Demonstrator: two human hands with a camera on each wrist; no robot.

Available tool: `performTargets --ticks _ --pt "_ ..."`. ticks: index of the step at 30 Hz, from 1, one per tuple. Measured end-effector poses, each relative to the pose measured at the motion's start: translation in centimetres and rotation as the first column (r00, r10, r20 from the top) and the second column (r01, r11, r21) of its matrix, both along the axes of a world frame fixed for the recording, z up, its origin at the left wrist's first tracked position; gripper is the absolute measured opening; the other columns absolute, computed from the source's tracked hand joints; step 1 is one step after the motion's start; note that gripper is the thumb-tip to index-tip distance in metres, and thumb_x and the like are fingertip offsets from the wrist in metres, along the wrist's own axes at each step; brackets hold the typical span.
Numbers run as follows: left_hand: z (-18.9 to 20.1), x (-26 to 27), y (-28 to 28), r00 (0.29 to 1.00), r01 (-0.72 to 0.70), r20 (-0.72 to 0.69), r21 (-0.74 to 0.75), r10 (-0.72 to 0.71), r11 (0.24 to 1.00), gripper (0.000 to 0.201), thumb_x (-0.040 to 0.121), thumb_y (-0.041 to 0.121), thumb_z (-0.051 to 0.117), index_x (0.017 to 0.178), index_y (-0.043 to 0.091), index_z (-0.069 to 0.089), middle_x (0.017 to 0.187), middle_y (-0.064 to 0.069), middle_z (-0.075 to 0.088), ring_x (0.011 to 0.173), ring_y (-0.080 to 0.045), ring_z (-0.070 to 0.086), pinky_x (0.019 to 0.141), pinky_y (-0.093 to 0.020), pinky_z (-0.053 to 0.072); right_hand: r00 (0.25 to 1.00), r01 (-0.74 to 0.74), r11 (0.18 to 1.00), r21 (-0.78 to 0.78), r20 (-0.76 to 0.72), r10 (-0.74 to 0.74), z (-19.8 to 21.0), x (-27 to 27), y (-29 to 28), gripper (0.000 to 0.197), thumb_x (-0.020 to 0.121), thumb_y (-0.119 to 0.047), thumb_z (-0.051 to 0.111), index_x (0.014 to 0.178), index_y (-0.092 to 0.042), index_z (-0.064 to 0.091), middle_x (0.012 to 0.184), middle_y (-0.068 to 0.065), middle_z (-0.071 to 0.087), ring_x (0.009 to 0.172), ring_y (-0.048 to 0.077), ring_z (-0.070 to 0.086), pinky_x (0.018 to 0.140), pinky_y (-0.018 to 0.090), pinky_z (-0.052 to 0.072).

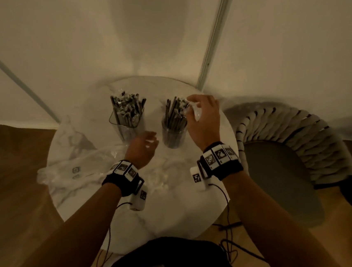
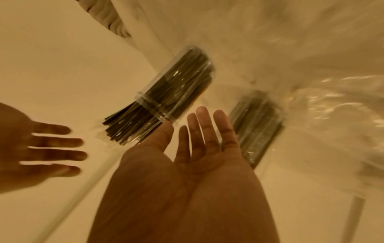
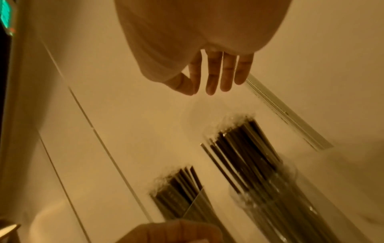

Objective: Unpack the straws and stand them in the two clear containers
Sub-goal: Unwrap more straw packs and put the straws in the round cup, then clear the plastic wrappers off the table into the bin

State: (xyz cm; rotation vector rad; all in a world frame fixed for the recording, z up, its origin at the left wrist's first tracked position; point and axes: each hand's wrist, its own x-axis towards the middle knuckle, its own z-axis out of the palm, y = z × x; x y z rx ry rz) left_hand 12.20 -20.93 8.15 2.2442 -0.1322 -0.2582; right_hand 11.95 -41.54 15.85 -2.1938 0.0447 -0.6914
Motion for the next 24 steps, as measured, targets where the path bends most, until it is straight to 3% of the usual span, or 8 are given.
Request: performTargets --ticks 3,7,10,14,16,18,21,24 --pt "-1.2 -3.4 3.0 0.997 -0.073 0.026 0.013 0.073 0.997 0.016 0.093 0.018 0.062 0.107 0.020 0.070 0.095 0.006 0.072 0.084 -0.010 0.065 0.080 -0.026 0.052 0.998 -0.047 0.998 0.049 0.046 0.045 -2.0 -3.8 0.5 0.014 0.089 -0.004 0.058 0.093 -0.014 0.067 0.094 0.000 0.061 0.087 0.018 0.053 0.074 0.025 0.046" --pt "-3.6 -7.9 6.3 0.993 -0.115 0.050 0.082 0.111 0.990 0.018 0.091 0.012 0.061 0.101 0.024 0.070 0.092 0.010 0.070 0.086 -0.009 0.064 0.084 -0.031 0.053 0.972 -0.129 0.982 0.140 -0.176 0.153 -7.0 -8.6 1.9 0.021 0.085 0.002 0.056 0.087 -0.014 0.068 0.088 0.000 0.063 0.082 0.017 0.056 0.072 0.015 0.041" --pt "-5.4 -10.6 8.1 0.993 -0.108 0.068 0.246 0.094 0.963 0.026 0.086 0.033 0.065 0.112 0.030 0.067 0.108 0.004 0.065 0.103 -0.020 0.058 0.096 -0.042 0.045 0.925 -0.149 0.973 0.174 -0.325 0.199 -10.7 -11.3 3.4 0.026 0.084 0.003 0.055 0.093 -0.017 0.068 0.094 -0.003 0.062 0.083 0.017 0.056 0.075 0.023 0.047" --pt "-6.9 -12.9 9.5 0.995 -0.047 -0.065 0.351 0.074 0.935 0.068 0.080 0.066 0.052 0.139 0.031 0.044 0.140 0.000 0.049 0.128 -0.024 0.043 0.106 -0.051 0.037 0.842 -0.177 0.968 0.178 -0.482 0.243 -13.3 -13.9 5.4 0.036 0.084 -0.003 0.058 0.113 -0.025 0.058 0.116 -0.002 0.049 0.099 0.017 0.050 0.089 0.032 0.050" --pt "-7.5 -13.4 10.0 0.992 -0.008 -0.112 0.390 0.055 0.921 0.078 0.080 0.071 0.048 0.146 0.031 0.033 0.148 -0.001 0.042 0.133 -0.026 0.039 0.109 -0.052 0.034 0.846 -0.194 0.973 0.122 -0.482 0.229 -13.3 -14.7 6.4 0.041 0.082 -0.004 0.059 0.117 -0.025 0.054 0.120 -0.002 0.046 0.109 0.020 0.046 0.094 0.037 0.048" --pt "-8.1 -13.4 10.6 0.983 0.066 -0.183 0.451 0.020 0.890 0.080 0.081 0.066 0.054 0.148 0.029 0.031 0.148 -0.003 0.040 0.133 -0.028 0.039 0.108 -0.051 0.033 0.861 -0.202 0.978 0.047 -0.468 0.200 -12.7 -15.1 7.2 0.043 0.080 -0.008 0.061 0.119 -0.024 0.053 0.122 -0.001 0.045 0.113 0.020 0.044 0.097 0.038 0.046" --pt "-8.5 -12.8 11.4 0.976 0.133 -0.218 0.502 -0.024 0.855 0.055 0.085 0.052 0.059 0.134 0.028 0.052 0.134 -0.003 0.054 0.123 -0.029 0.048 0.101 -0.045 0.038 0.837 -0.287 0.954 -0.089 -0.509 0.204 -12.3 -15.4 8.8 0.045 0.085 -0.027 0.061 0.129 -0.030 0.051 0.129 -0.003 0.043 0.114 0.019 0.043 0.099 0.036 0.043" --pt "-7.8 -11.7 12.0 0.968 0.060 -0.252 0.262 0.008 0.963 0.022 0.092 0.033 0.057 0.106 0.020 0.070 0.105 -0.004 0.071 0.098 -0.025 0.065 0.082 -0.030 0.045 0.736 -0.418 0.902 -0.108 -0.623 0.266 -12.6 -16.0 11.4 0.048 0.094 -0.054 0.050 0.140 -0.041 0.043 0.146 -0.006 0.037 0.126 0.021 0.041 0.103 0.039 0.039"
